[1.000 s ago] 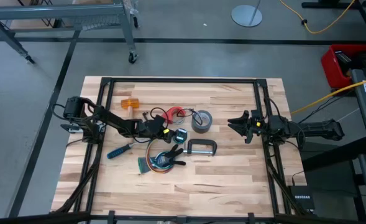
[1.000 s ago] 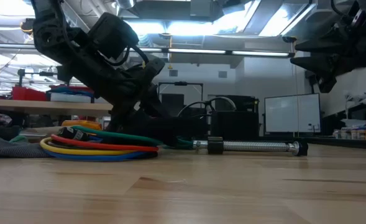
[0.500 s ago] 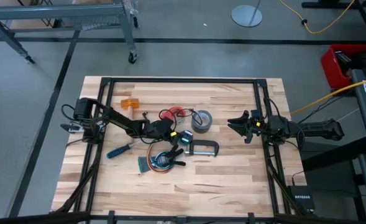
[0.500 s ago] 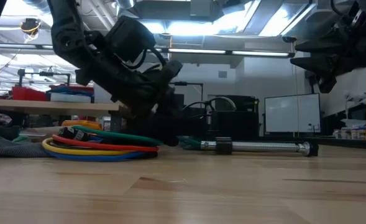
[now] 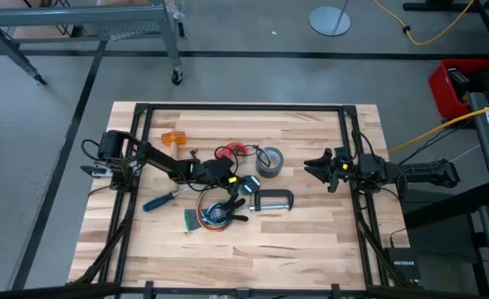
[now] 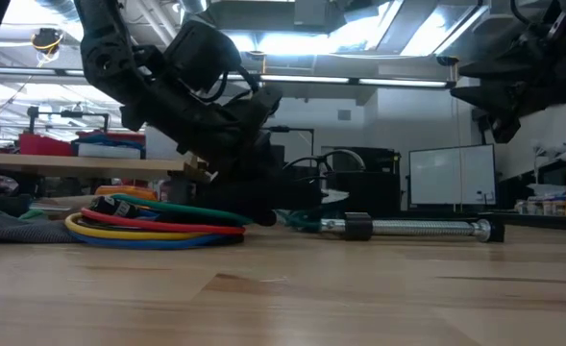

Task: Coil cords
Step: Uncoil the blue wire from the spool

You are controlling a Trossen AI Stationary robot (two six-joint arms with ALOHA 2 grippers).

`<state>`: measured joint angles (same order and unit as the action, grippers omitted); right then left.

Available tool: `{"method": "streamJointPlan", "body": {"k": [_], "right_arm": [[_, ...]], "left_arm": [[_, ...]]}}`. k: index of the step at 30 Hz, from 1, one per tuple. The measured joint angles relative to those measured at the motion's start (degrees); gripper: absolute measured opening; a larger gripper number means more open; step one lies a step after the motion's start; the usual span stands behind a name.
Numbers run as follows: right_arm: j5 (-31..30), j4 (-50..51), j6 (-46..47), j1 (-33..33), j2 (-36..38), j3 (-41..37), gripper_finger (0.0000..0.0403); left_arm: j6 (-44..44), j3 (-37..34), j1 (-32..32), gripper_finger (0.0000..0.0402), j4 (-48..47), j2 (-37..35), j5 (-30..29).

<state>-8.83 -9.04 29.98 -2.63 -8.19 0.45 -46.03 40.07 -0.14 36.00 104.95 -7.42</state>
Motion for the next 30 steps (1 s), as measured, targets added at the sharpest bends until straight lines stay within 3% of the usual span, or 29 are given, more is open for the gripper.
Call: {"method": "streamJointPlan", "body": {"k": [10,16,30], "right_arm": [[0.91,-0.08,0.0,0.02,0.02,0.02,0.015],[2.48,0.16,-0.01,0.01,0.0,0.0,0.015],[5.47,0.08,1.2,0.0,-0.04,0.0,0.015]], "left_arm": [[1.91,-0.07,1.38,0.0,1.27,-0.46,-0.61],[3.05,-0.11,2.53,0.0001,7.94,-0.5,-0.37],[6.12,-0.12,2.93,0.0001,11.57,-8.18,6.84]]}}
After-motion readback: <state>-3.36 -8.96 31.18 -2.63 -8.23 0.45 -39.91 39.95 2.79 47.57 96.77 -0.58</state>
